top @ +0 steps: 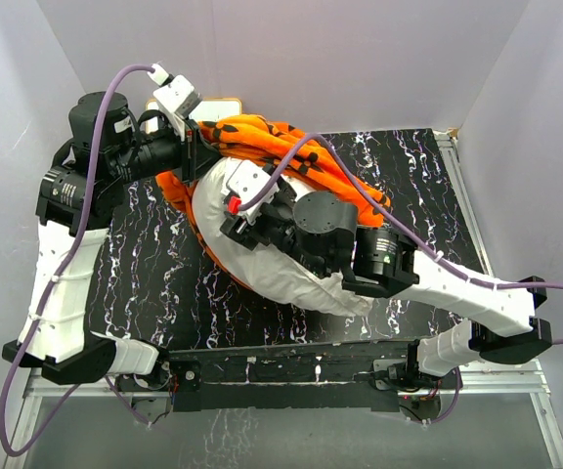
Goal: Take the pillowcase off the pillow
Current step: Remove the pillow from the pillowcase.
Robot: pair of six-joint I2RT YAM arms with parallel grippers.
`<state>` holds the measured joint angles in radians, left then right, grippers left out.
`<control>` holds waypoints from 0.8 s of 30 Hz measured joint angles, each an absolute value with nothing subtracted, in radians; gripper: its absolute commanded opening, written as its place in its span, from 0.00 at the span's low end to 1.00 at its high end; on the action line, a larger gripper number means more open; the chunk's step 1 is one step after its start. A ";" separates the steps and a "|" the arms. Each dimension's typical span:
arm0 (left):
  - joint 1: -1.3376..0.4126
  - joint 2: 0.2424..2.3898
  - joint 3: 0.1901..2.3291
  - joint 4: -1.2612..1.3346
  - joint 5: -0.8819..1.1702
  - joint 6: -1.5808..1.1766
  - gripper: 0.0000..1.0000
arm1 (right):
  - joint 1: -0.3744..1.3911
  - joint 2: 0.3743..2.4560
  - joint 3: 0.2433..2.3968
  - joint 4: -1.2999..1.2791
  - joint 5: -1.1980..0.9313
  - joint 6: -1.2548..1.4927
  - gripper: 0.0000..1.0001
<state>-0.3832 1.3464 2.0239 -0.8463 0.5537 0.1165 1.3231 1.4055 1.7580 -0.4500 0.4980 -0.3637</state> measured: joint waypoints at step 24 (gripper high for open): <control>-0.404 1.366 2.053 -0.918 0.534 0.036 0.00 | 1.296 1.249 1.417 -0.169 0.039 -0.133 0.08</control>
<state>-0.4042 1.3659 2.0525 -0.9176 0.5339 0.0364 1.2957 1.2491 1.4170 -0.1692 0.0387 -0.1326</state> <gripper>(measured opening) 0.073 0.112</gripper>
